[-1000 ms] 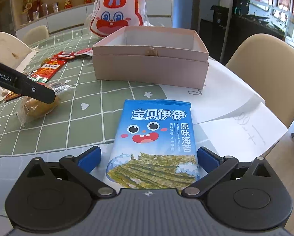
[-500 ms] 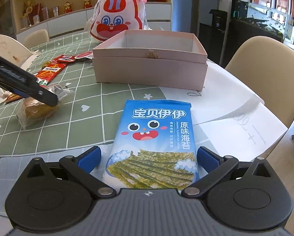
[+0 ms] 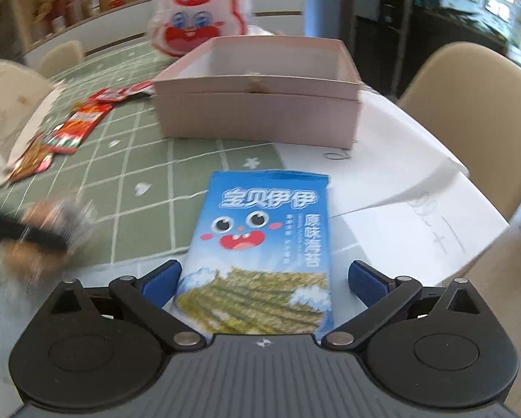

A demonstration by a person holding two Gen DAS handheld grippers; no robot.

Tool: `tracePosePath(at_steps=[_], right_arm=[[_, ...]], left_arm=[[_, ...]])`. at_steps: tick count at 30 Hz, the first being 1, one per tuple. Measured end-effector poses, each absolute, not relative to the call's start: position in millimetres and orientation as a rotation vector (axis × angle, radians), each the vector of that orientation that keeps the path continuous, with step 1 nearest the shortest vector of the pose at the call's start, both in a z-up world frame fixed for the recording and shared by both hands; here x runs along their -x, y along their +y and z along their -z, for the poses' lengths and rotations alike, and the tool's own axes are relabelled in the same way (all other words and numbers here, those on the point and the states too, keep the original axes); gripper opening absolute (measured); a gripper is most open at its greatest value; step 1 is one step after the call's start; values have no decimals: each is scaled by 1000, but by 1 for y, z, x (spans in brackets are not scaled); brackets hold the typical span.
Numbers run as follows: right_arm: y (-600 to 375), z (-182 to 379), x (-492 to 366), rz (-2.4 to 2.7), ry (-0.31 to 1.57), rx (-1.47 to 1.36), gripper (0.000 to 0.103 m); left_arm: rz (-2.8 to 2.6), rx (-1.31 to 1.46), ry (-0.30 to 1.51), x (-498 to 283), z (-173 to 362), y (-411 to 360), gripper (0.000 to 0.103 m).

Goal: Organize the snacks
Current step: 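Grasp the wrapped round bread bun with left while right holds the seaweed packet, then lift the bread bun with left while right lifts the seaweed packet, then lower the bun into the pink box with left while right drops the seaweed packet in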

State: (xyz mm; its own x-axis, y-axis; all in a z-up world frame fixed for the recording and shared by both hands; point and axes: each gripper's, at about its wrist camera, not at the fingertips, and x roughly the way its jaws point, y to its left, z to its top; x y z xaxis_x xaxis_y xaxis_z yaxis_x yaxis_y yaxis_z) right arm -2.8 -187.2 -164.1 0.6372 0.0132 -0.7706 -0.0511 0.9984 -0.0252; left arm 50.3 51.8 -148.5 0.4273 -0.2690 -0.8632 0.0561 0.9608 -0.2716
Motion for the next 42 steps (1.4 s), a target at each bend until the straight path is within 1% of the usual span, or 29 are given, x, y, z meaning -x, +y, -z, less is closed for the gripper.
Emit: tracePosePath(at_steps=[1, 3, 4, 5, 6, 7, 10, 13, 19, 22, 24, 26, 29, 33, 35, 37, 40, 42], right_arm=[[-187, 164, 0, -14, 880, 39, 101], [-184, 163, -5, 1, 886, 36, 95], [-180, 162, -7, -9, 894, 51, 88], [-175, 160, -9, -19, 911, 81, 84], [-171, 158, -10, -29, 930, 100, 83], [-168, 154, -10, -39, 944, 89, 80], [-163, 124, -5, -80, 949, 10, 79], [-158, 67, 4, -112, 865, -7, 79], [-156, -73, -3, -92, 618, 81, 79], [-168, -117, -24, -89, 558, 61, 79], [-177, -133, -39, -62, 507, 67, 79], [-191, -136, -52, -46, 484, 58, 79], [-218, -121, -75, -75, 499, 25, 80], [-254, -77, -106, -131, 530, 89, 80], [-270, -54, -124, -156, 575, 72, 80], [-288, -31, -141, -215, 617, 39, 80], [-305, 3, -171, -262, 697, -2, 80], [-306, 22, -184, -306, 751, -15, 80]], left_arm=[[209, 216, 1116, -44, 148, 52, 60], [210, 209, 1115, -35, 144, 53, 60], [211, 207, 1111, -29, 140, 55, 60], [212, 211, 1107, -24, 136, 59, 59], [217, 217, 1103, -22, 133, 62, 59], [222, 233, 1098, -18, 129, 67, 59], [229, 301, 1081, -16, 112, 79, 59], [309, 371, 1010, -23, 81, 83, 59], [453, 260, 711, -53, -15, 67, 59], [448, 248, 590, -84, -55, 60, 59], [428, 262, 543, -105, -65, 55, 59], [412, 295, 559, -134, -61, 46, 59], [392, 356, 632, -175, -33, 27, 59], [322, 310, 765, -226, 24, -14, 59], [287, 348, 867, -251, 63, -27, 58], [253, 316, 916, -265, 90, -39, 59], [112, 144, 905, -274, 114, -59, 58], [80, 174, 881, -272, 114, -57, 58]])
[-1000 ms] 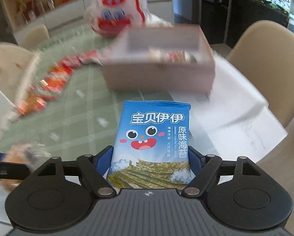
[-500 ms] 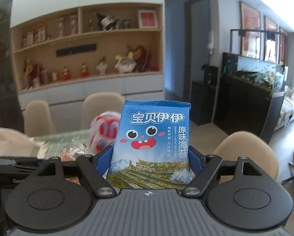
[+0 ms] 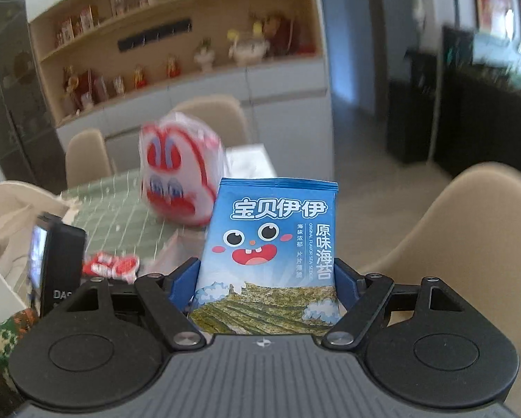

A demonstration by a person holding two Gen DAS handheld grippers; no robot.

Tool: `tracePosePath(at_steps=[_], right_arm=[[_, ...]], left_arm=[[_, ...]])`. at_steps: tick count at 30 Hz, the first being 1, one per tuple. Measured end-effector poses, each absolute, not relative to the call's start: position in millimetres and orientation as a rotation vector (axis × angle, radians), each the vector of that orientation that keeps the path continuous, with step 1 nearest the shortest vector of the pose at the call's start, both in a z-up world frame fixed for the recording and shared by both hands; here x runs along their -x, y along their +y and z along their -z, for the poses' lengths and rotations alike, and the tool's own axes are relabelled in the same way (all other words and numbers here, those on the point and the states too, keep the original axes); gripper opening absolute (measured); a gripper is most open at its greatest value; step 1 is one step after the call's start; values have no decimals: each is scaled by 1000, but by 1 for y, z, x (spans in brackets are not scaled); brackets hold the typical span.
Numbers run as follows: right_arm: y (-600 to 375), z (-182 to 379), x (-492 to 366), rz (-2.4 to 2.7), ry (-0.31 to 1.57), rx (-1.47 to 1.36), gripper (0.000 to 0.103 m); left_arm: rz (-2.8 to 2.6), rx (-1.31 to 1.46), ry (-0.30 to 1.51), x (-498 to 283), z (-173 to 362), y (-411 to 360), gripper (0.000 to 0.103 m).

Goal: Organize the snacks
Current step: 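Lower the bun into the pink box with left while right drops the seaweed packet in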

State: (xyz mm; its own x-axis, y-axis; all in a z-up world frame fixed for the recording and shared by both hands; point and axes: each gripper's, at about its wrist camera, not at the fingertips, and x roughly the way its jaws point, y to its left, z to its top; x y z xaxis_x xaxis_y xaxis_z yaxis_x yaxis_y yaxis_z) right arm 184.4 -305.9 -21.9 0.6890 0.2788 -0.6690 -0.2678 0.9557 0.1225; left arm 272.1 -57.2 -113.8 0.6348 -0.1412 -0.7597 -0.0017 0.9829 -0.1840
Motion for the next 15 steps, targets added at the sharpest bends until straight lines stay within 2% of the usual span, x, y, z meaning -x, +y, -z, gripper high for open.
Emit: tracePosePath(at_steps=[6, 11, 15], right_arm=[[-276, 65, -222, -430, 846, -22, 80], [-235, 103, -248, -393, 913, -35, 80], [-220, 127, -250, -360, 956, -32, 81]], left_arm=[[-35, 344, 750, -237, 83, -30, 58], [-121, 405, 772, -203, 73, -6, 57], [-77, 474, 826, -181, 93, 8, 57]])
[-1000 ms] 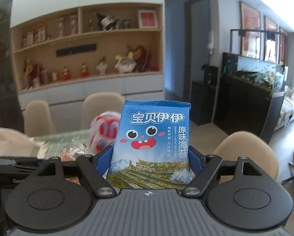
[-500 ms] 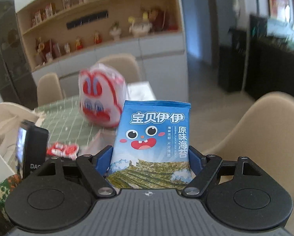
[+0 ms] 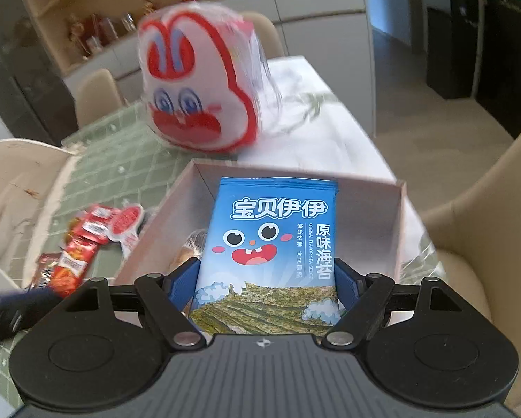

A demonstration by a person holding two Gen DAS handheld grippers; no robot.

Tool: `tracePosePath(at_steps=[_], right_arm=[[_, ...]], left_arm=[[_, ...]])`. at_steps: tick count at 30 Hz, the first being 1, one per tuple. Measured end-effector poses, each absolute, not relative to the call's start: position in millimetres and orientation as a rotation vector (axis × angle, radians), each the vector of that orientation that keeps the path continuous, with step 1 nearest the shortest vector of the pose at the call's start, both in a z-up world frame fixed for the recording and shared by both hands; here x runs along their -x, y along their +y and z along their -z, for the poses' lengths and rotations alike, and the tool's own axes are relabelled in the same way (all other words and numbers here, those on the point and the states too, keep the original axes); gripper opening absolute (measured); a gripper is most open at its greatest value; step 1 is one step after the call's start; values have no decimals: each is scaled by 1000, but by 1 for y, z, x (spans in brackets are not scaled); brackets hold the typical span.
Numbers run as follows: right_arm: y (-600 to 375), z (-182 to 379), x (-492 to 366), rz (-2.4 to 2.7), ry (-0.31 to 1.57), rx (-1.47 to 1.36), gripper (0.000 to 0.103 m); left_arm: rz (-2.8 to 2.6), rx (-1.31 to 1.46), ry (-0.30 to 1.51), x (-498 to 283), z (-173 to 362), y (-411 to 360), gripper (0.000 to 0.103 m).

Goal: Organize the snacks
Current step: 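Lower the bun into the pink box with left while right drops the seaweed packet in, then move both grippers back to the snack pile beside the paper bag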

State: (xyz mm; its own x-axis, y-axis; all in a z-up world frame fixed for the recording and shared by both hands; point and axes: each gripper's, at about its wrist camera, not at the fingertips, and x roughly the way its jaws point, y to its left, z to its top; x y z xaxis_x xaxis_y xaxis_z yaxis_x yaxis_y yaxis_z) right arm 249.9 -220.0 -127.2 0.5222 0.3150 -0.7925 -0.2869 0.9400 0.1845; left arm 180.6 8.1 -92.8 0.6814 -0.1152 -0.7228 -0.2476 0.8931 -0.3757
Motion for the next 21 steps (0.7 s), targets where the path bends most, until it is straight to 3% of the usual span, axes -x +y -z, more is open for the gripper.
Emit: tracePosePath(at_steps=[10, 16, 21], right_arm=[[-221, 106, -227, -264, 919, -78, 90], [-198, 136, -258, -140, 1108, 27, 93], [-187, 97, -232, -27, 879, 46, 89]], left_arm=[[-13, 541, 924, -127, 133, 53, 57], [29, 551, 889, -108, 132, 81, 57], [89, 532, 864, -88, 126, 92, 57]])
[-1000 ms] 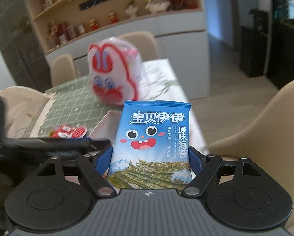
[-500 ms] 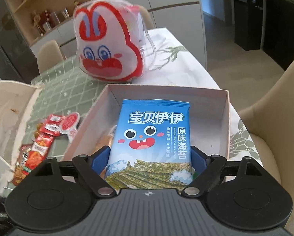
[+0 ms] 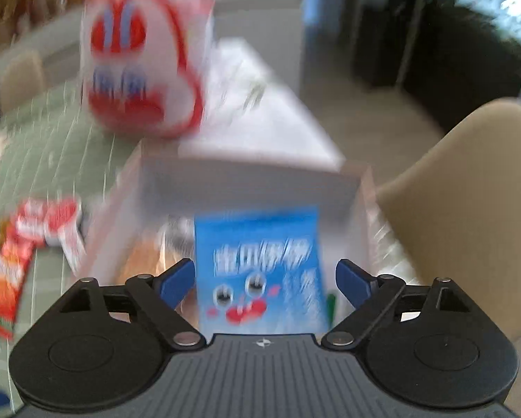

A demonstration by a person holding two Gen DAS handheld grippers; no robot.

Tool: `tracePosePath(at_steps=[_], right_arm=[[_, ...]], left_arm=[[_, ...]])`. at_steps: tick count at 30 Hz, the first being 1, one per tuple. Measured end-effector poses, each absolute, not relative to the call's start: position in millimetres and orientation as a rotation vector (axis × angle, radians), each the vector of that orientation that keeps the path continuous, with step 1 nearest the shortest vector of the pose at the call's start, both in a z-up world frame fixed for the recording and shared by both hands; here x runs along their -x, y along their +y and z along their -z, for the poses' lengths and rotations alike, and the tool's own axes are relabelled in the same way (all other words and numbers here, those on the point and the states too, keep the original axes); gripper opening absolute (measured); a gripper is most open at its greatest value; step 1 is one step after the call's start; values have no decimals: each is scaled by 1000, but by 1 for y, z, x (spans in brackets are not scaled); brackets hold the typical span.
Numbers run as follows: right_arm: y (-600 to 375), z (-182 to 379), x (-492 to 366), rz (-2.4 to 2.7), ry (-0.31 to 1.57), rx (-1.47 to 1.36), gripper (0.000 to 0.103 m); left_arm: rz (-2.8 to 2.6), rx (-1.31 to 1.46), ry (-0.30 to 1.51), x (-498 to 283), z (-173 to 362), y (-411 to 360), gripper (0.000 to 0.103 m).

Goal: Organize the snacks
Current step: 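Move both grippers back to the snack pile beside the paper bag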

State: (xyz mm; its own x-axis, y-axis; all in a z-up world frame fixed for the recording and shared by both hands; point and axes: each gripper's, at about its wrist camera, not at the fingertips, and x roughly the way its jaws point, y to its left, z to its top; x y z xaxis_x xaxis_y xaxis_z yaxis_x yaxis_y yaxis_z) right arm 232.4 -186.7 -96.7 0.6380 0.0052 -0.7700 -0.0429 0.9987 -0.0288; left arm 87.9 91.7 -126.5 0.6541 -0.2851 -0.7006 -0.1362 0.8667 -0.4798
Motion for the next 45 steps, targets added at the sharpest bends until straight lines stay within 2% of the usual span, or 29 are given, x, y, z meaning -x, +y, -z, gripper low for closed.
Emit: tracePosePath(at_steps=[3, 8, 14, 21, 24, 28, 31, 33, 34, 38, 45], right_arm=[[-177, 75, -215, -23, 812, 53, 90], [-106, 71, -195, -186, 865, 193, 90], [10, 110, -177, -531, 1082, 130, 90], [110, 160, -178, -564, 969, 288, 90], [134, 180, -188, -561, 1016, 309, 90], [149, 194, -189, -495, 986, 394, 100], [137, 194, -188, -522, 1040, 360, 101], [129, 191, -183, -535, 1052, 357, 95], [125, 187, -178, -552, 1050, 351, 79], [98, 172, -158, -598, 1093, 272, 58], [41, 162, -119, -592, 1128, 202, 56]], left_arm=[[77, 552, 851, -76, 129, 104, 57], [-24, 591, 816, -54, 131, 134, 57], [-194, 599, 812, -15, 131, 182, 57], [-299, 636, 804, 33, 133, 218, 57], [-323, 650, 808, 45, 134, 226, 57], [-337, 659, 800, 55, 133, 233, 57], [-330, 672, 796, 55, 134, 235, 57], [-316, 675, 795, 53, 134, 235, 57], [-309, 676, 795, 52, 134, 235, 57], [-265, 683, 797, 45, 137, 229, 57], [-169, 702, 808, 19, 147, 220, 57]])
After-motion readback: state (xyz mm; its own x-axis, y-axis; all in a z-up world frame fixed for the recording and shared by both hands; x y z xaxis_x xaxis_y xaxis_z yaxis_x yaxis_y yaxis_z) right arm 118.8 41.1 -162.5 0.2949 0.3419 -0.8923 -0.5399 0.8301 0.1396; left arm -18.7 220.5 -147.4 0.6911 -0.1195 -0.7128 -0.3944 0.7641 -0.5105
